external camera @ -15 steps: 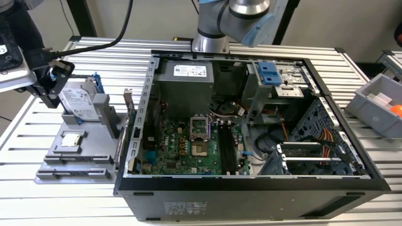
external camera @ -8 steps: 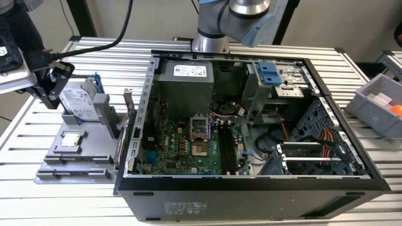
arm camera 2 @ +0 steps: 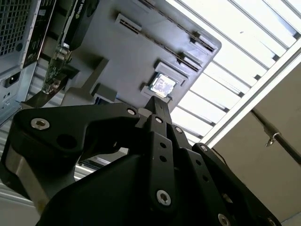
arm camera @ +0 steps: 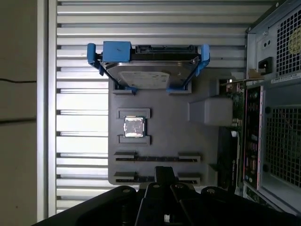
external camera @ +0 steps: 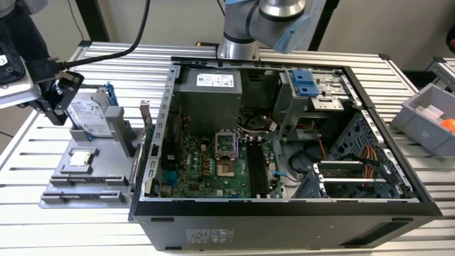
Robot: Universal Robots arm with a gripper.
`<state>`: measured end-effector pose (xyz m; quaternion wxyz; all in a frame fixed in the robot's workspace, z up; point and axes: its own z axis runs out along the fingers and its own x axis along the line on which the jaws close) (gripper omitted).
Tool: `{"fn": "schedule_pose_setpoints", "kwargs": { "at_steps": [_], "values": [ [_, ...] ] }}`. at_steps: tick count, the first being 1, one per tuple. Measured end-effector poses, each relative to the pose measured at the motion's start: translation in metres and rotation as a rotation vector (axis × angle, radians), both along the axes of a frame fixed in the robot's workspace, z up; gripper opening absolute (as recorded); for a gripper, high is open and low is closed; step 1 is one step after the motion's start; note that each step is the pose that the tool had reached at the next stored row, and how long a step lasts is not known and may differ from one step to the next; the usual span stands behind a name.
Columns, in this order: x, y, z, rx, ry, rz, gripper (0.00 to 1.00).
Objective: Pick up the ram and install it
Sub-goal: 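Reach for the ram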
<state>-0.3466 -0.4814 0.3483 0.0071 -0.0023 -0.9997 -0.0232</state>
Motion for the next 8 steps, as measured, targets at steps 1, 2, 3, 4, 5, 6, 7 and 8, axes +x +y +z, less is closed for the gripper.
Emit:
{"fn": "schedule_pose_setpoints", "kwargs": {
  "at_steps": [1, 2, 3, 4, 5, 6, 7, 8],
  "values": [
    [0.0, -0.0003, -0.0001, 0.0, 0.0, 0.0, 0.0],
    [0.0, -0.0007, -0.0002, 0.0, -0.0001, 0.001, 0.0],
    [0.0, -0.001, -0.0002, 0.0, 0.0001, 0.001, 0.0],
    [0.0001, -0.0014, -0.0003, 0.0, 0.0002, 0.002, 0.0],
    [0.0001, -0.0018, -0.0004, 0.0, 0.0006, 0.003, 0.0],
    [0.0, -0.002, -0.0006, 0.0, 0.0011, 0.003, 0.0],
    [0.0, -0.0022, -0.0007, 0.0001, 0.0015, 0.003, 0.0],
    [0.0, -0.0026, -0.0009, 0.0001, 0.002, 0.003, 0.0]
  ]
}}
